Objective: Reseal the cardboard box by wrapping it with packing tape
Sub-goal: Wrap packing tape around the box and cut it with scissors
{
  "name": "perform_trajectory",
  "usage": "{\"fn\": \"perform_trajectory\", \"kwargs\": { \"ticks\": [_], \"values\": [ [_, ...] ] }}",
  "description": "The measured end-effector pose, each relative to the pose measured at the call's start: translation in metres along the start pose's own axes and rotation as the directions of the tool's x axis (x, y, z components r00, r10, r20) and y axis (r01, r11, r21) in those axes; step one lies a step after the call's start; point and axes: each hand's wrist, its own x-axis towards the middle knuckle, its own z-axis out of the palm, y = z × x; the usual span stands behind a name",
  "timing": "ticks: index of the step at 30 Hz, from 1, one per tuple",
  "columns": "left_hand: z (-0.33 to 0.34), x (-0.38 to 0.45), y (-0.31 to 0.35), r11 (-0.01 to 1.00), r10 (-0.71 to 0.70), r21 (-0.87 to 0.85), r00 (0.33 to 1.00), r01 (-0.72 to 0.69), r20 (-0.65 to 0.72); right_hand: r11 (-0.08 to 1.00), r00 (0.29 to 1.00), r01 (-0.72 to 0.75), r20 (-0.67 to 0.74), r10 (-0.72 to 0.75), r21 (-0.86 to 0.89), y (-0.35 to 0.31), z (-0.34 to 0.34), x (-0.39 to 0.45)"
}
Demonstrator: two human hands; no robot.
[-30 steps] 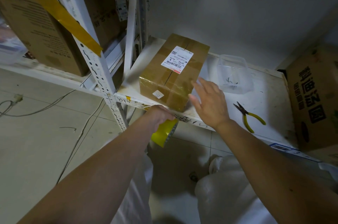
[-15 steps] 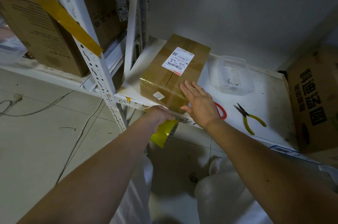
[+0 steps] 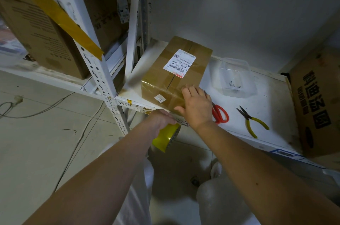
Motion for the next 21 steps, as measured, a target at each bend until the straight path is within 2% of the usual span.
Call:
{"fn": "perform_trajectory", "kwargs": {
  "ticks": [3,7,9,11,13,15,21],
  "values": [
    [-0.004,0.000,0.001,1.000,0.000,-0.014,1.000,0.000,0.006,0.999,0.997,0.025,0.069,-0.027,0.033,0.004,-0.001,-0.002],
    [-0.010,0.000,0.000,0.999,-0.006,-0.038,1.000,0.007,0.003,0.988,0.995,0.064,0.061,-0.073,0.142,0.017,-0.008,0.000],
    [-0.013,-0.001,0.000,0.998,-0.002,-0.068,1.000,0.002,-0.007,0.980,0.997,0.026,0.067,-0.040,0.199,0.021,-0.013,0.000],
    [-0.014,0.000,0.000,0.994,0.008,-0.106,1.000,-0.011,-0.030,0.956,0.991,-0.081,0.126,0.047,0.282,0.019,-0.015,-0.003],
    [-0.017,-0.003,0.003,0.984,0.015,-0.177,0.995,-0.032,-0.099,0.926,0.980,-0.150,0.179,0.091,0.347,0.009,-0.014,-0.008],
    [-0.022,-0.003,0.005,0.973,0.018,-0.222,0.979,-0.064,-0.205,0.922,0.980,-0.145,0.179,0.084,0.358,-0.004,-0.015,-0.012],
    [-0.042,-0.005,0.006,0.985,-0.021,-0.158,0.873,-0.064,-0.487,0.891,0.975,-0.087,0.222,-0.016,0.445,-0.039,-0.020,-0.010]
  ]
}}
